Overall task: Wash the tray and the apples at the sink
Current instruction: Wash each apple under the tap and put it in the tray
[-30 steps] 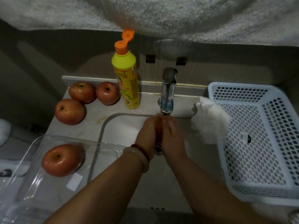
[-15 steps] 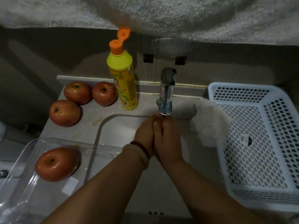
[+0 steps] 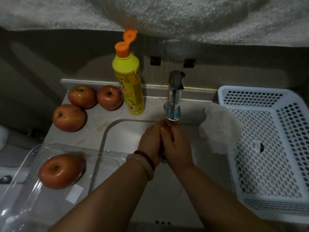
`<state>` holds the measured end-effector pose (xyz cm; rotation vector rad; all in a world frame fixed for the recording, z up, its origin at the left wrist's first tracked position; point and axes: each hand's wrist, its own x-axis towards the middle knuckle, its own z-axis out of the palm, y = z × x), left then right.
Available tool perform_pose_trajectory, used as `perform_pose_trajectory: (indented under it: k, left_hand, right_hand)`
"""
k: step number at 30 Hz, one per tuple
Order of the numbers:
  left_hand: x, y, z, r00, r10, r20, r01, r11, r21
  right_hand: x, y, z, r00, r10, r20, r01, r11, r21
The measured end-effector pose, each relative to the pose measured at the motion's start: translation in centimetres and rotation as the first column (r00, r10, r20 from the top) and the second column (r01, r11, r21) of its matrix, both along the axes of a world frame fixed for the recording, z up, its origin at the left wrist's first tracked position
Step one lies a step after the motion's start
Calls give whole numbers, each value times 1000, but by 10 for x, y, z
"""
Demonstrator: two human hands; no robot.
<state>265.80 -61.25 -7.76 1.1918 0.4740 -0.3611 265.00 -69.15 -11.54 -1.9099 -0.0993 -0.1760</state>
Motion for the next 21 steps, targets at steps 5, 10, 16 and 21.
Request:
perform_pose_trajectory:
  k: [5, 10, 16, 21]
  left_hand:
    - [-6, 1, -8, 980, 31, 195, -99, 931, 351]
    - [-4, -4, -6, 990, 41, 136, -63, 986, 155]
    - [-2, 2, -6, 993, 68, -97, -72, 997, -32]
    - [-20, -9, -8, 964, -33, 264, -68, 929, 364]
  right_hand:
    - [7, -1, 15, 626, 157, -764, 469, 708, 529]
    - [7, 0, 16, 909, -106, -403, 220, 943, 249]
    - [-4, 1, 5, 991, -56, -122, 62, 997, 48]
    - [13, -4, 14, 736, 37, -676, 397, 786, 475]
